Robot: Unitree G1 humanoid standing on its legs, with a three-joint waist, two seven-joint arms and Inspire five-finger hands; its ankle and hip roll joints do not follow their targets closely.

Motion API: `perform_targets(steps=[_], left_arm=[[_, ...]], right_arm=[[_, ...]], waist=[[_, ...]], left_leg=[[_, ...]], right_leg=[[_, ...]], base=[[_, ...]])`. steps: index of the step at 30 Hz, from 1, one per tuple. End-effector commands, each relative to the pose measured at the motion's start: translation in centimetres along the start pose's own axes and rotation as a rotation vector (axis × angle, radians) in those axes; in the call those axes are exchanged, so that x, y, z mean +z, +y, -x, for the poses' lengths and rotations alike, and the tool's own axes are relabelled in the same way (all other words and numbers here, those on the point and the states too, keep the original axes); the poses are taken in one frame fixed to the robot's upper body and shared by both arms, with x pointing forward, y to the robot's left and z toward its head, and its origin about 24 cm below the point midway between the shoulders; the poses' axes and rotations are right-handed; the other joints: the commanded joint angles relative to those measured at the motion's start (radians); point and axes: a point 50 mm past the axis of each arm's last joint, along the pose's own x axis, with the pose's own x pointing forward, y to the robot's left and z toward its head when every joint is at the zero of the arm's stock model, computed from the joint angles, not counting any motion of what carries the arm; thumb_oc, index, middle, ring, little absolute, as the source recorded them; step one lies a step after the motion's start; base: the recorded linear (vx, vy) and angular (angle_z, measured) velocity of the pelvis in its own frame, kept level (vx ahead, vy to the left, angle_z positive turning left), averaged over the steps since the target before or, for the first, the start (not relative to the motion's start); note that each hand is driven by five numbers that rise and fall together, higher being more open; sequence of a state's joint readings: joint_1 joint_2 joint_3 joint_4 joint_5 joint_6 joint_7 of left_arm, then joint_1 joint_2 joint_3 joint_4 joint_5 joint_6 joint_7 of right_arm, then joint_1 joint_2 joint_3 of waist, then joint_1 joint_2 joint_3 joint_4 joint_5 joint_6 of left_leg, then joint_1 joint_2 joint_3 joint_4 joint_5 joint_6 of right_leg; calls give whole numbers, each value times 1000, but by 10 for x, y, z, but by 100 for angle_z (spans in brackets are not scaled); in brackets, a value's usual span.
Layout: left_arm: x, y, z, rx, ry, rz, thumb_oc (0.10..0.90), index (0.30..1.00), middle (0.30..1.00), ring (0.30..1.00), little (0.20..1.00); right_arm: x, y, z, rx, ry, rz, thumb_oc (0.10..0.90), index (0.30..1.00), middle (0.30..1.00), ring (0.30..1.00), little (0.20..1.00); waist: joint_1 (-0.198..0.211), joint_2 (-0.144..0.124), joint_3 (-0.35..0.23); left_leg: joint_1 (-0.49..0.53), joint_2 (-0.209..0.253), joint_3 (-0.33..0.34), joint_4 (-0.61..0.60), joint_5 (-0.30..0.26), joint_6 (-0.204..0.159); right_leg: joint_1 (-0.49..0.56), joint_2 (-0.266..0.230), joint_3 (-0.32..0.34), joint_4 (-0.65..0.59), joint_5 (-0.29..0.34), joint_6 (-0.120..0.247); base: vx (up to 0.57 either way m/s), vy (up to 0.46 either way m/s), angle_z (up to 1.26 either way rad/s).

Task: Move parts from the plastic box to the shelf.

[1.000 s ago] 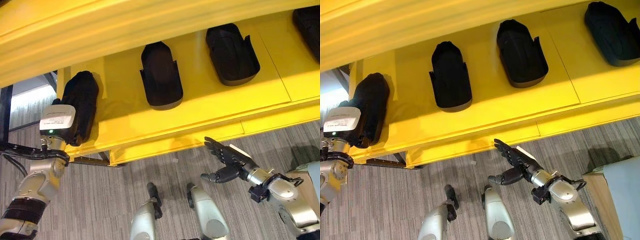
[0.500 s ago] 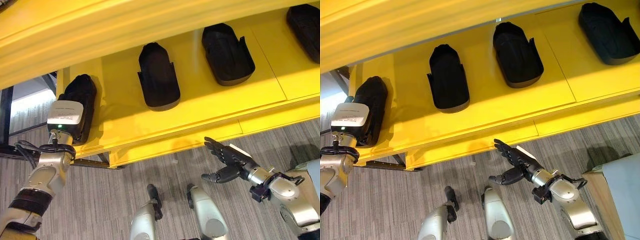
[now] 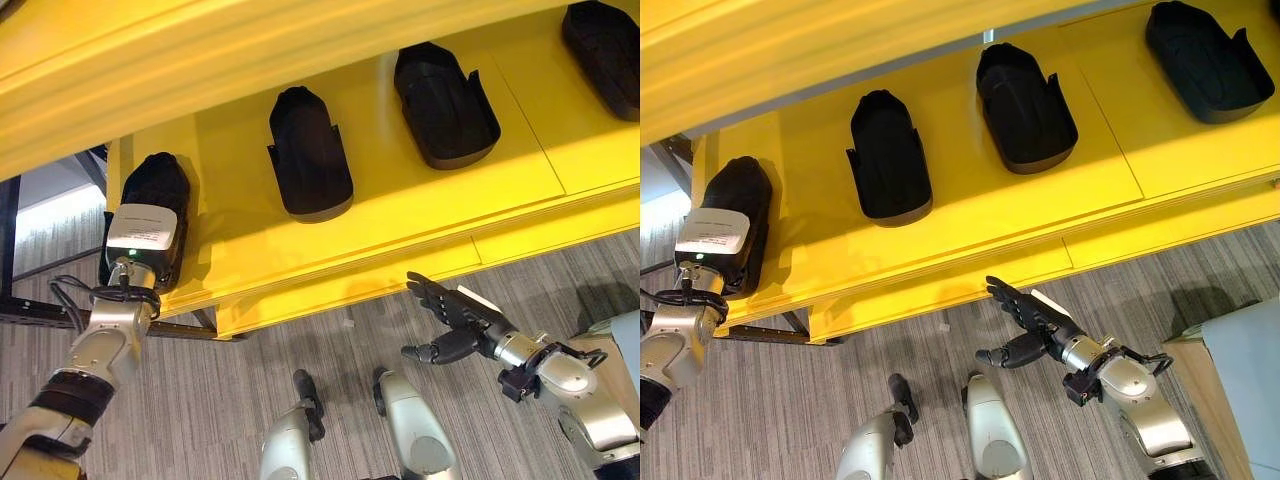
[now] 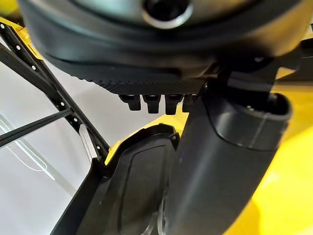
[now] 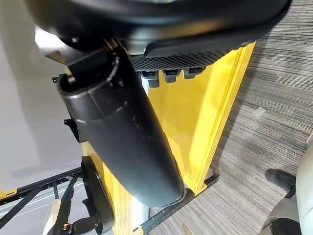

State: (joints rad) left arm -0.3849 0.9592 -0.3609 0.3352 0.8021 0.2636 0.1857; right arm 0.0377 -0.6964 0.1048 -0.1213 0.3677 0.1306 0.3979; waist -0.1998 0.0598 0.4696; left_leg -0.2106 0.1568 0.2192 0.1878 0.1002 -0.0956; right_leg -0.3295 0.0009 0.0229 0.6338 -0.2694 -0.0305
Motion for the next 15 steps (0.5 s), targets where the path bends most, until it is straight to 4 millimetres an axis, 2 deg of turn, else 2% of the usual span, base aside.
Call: perform_targets(steps=[1,8,10,15], left_arm=[[-14,33,-15,158,102,-62,900,1000,1000,1000,1000],[-14,33,-24,166,173,-22,900,1000,1000,1000,1000],[-6,41,-37,199,188,7,900,1000,1000,1000,1000],[1,44,-45,202,202,22,900,1000,1000,1000,1000]], right_arm=[[37,4,-8,56,-196,26,900,1000,1000,1000,1000],[37,2,-8,81,-178,41,900,1000,1000,1000,1000],[37,3,-9,98,-163,52,900,1000,1000,1000,1000],[39,3,-9,108,-156,58,900,1000,1000,1000,1000]], waist=[[-30,-27,-70],[-50,-24,-72],[-73,-27,-71],[-91,-26,-67]], left_leg=[[3,8,-34,82,-94,34],[6,8,-26,85,-88,31],[9,4,-15,94,-93,30],[9,3,-5,95,-92,30]], right_leg=[[27,-81,-78,-53,39,35],[26,-84,-68,-46,41,36],[21,-90,-59,-31,34,38],[13,-88,-49,-26,36,39]], base=[[0,0,0],[38,37,-7],[75,78,4],[24,26,-5]])
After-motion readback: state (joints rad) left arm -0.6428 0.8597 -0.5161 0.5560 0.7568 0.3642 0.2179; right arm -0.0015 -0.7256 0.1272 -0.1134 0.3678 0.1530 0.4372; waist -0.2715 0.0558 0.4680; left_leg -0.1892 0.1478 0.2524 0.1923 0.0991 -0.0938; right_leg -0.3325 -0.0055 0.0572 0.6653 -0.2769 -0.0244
